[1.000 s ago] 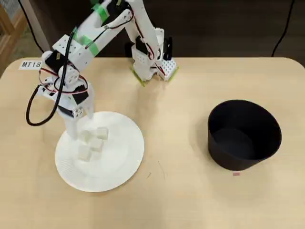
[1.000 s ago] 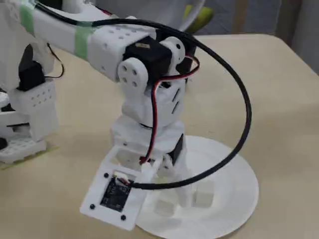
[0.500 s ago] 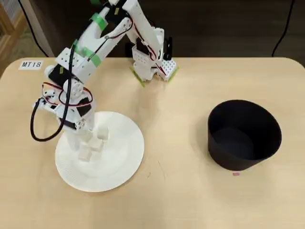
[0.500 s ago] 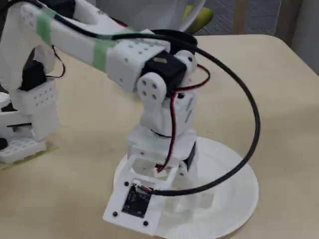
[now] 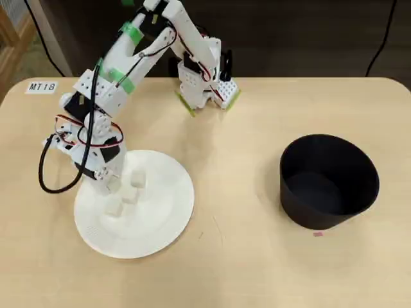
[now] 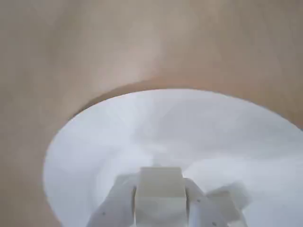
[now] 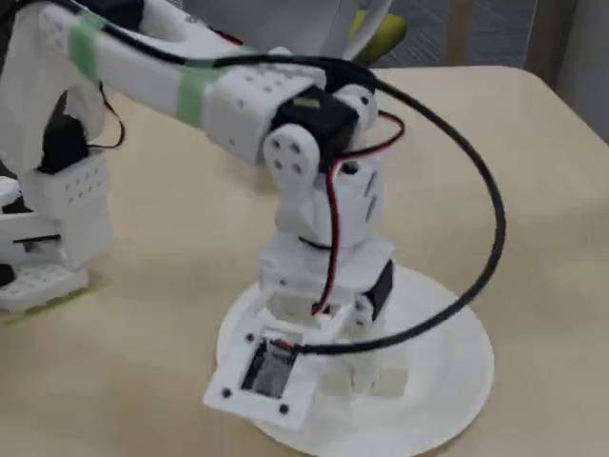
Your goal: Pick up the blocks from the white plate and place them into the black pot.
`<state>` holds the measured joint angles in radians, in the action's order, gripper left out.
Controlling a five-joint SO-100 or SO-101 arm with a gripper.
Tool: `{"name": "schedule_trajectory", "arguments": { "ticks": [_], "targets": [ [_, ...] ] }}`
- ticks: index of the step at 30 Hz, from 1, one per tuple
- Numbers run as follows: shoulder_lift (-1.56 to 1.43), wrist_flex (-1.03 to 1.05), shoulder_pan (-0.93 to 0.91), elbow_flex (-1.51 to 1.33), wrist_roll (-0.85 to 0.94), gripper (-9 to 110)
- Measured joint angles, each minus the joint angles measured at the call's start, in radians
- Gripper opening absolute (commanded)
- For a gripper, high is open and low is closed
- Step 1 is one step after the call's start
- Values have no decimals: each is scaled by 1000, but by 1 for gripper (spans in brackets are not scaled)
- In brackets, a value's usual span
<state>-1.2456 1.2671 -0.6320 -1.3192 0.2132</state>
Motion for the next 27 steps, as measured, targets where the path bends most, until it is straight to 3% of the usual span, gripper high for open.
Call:
{"name": "schedule_trajectory", "arguments": {
  "ticks": [7, 14, 21, 27],
  "targets": [
    [-449, 5, 158, -190, -38, -2],
    [-842, -6, 704, -379, -249, -2],
    [-905, -183, 1213, -457, -302, -2],
    [-942, -414, 1296, -653, -276, -2]
  ]
}}
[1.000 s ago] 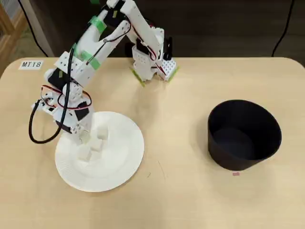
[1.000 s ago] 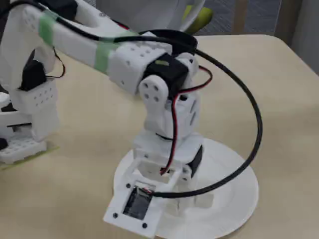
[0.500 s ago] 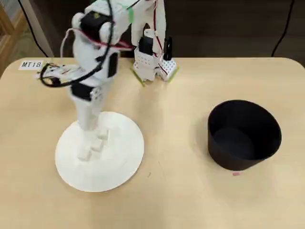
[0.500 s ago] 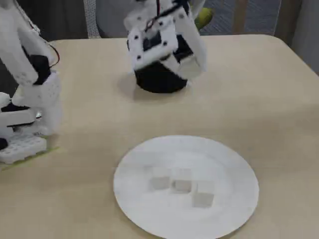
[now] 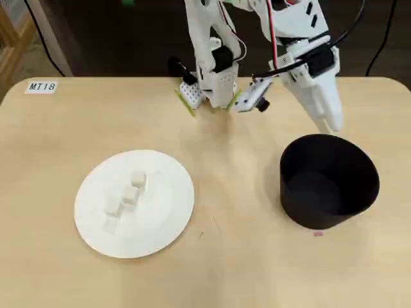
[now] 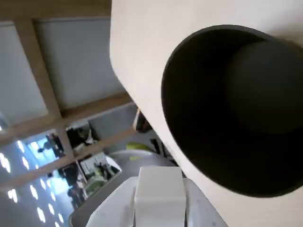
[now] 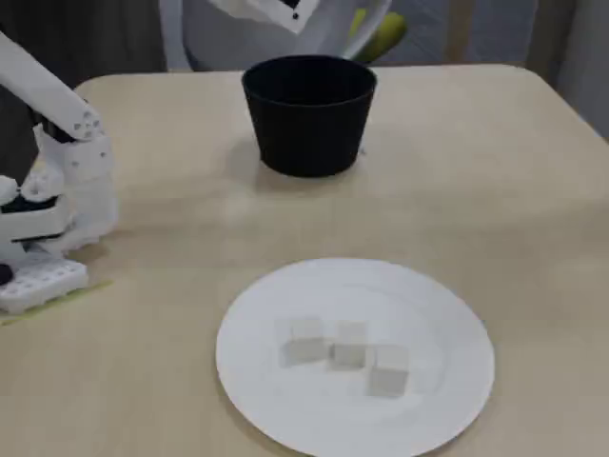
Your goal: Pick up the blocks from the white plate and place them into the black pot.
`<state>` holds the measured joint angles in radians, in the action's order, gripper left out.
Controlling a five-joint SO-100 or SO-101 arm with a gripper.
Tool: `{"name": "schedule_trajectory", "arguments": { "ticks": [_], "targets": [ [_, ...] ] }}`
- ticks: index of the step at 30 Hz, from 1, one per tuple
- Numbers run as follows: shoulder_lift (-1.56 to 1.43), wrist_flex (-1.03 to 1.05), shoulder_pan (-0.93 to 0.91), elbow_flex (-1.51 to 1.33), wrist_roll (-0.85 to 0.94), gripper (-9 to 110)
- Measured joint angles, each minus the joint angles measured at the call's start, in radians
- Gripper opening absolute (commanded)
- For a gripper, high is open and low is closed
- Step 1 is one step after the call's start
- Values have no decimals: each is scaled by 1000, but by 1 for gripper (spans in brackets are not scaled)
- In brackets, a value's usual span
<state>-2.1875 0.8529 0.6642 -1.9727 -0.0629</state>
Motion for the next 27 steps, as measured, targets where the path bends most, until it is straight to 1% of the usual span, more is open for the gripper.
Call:
{"name": "schedule_trajectory", "arguments": {
  "ticks": [6, 9, 12, 14, 18, 20, 21, 23, 24, 27],
  "targets": [
    [25, -192, -12, -137, 11, -2],
    [67, -233, -38, -140, 28, -2],
    [74, -235, -57, -141, 43, 14],
    [75, -221, -57, -141, 60, 21],
    [75, -175, -57, -141, 71, 24],
    [75, -161, -57, -141, 71, 22],
    [75, -156, -57, -141, 71, 18],
    [74, -141, -57, -141, 69, 2],
    [71, -124, -58, -138, 63, -2],
    [64, -18, -115, -78, 61, -2]
  ]
}}
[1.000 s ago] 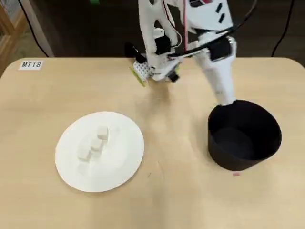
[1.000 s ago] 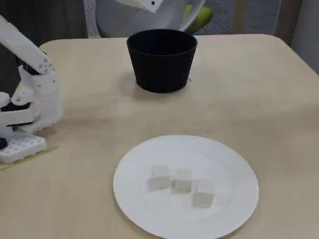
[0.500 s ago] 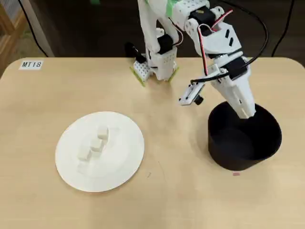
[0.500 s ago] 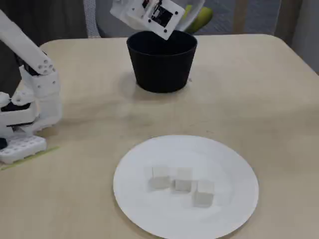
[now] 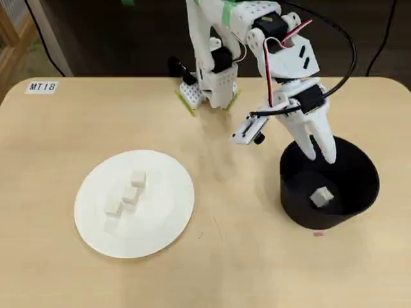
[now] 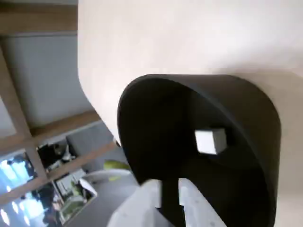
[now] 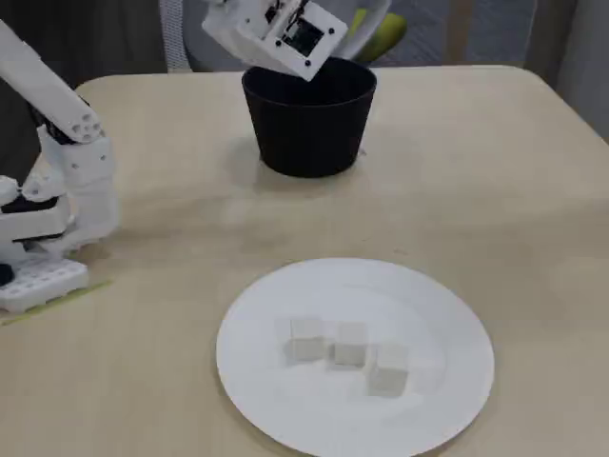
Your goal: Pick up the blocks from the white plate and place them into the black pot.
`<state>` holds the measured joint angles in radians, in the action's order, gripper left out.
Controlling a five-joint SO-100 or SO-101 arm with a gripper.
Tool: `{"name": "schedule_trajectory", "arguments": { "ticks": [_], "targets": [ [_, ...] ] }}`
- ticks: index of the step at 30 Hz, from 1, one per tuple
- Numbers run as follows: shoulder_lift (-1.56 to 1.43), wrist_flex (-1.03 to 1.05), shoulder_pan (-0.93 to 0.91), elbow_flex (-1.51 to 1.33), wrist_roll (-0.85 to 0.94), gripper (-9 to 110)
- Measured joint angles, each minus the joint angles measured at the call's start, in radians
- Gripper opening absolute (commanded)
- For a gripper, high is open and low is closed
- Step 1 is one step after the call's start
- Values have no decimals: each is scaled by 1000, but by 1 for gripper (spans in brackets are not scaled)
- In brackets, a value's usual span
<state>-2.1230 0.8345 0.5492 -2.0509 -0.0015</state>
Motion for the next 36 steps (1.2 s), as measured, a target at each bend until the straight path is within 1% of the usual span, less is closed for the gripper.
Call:
{"name": "schedule_trajectory", "arguments": {
  "ticks": [4, 9, 13, 17, 21, 25, 30, 33, 36],
  "targets": [
    [9, 212, -172, 166, 31, -2],
    [135, 491, -508, 380, 179, -2],
    [249, 574, -782, 430, 282, -2],
    [391, 612, -951, 489, 351, -2],
    [581, 658, -1023, 626, 403, -2],
    [758, 706, -1063, 818, 414, -2],
    [971, 772, -1086, 1092, 414, -2],
    [1054, 781, -1092, 1178, 414, -2],
    [1094, 792, -1095, 1197, 408, 11]
  ]
}}
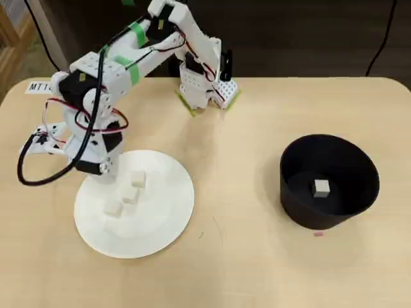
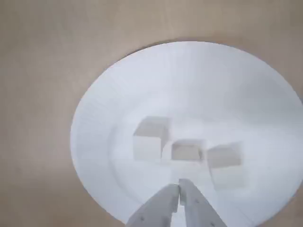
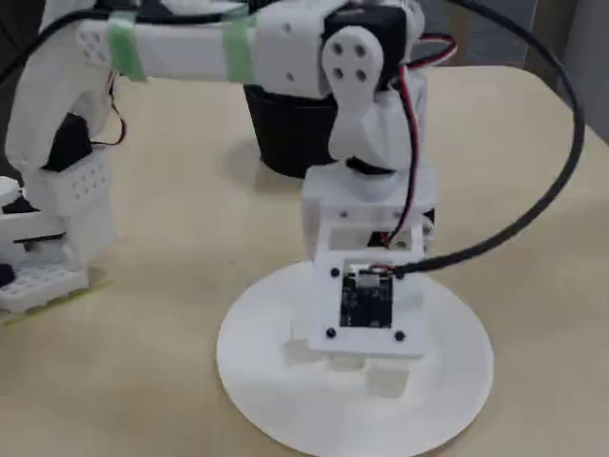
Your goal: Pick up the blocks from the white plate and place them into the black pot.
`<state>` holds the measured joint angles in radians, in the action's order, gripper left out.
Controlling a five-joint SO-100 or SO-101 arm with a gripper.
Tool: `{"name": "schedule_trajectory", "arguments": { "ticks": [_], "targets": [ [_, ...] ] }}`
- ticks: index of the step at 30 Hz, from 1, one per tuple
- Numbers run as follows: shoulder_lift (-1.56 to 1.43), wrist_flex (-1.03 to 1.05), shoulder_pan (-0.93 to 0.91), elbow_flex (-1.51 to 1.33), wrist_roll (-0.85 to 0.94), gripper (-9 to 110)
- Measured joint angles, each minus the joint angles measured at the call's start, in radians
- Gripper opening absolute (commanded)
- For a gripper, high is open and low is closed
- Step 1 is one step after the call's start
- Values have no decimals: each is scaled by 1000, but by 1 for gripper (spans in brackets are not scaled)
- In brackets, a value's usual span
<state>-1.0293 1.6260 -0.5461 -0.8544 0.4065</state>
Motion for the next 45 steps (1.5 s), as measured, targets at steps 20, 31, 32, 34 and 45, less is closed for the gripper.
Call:
{"name": "schedule_trajectory", "arguments": {
  "ticks": [20, 31, 32, 34, 45],
  "targets": [
    [137, 9, 5, 75, 20, 30],
    [241, 9, 15, 184, 31, 24],
    [245, 9, 15, 184, 31, 21],
    [258, 9, 15, 186, 29, 15],
    [293, 9, 26, 239, -6, -2]
  ]
}}
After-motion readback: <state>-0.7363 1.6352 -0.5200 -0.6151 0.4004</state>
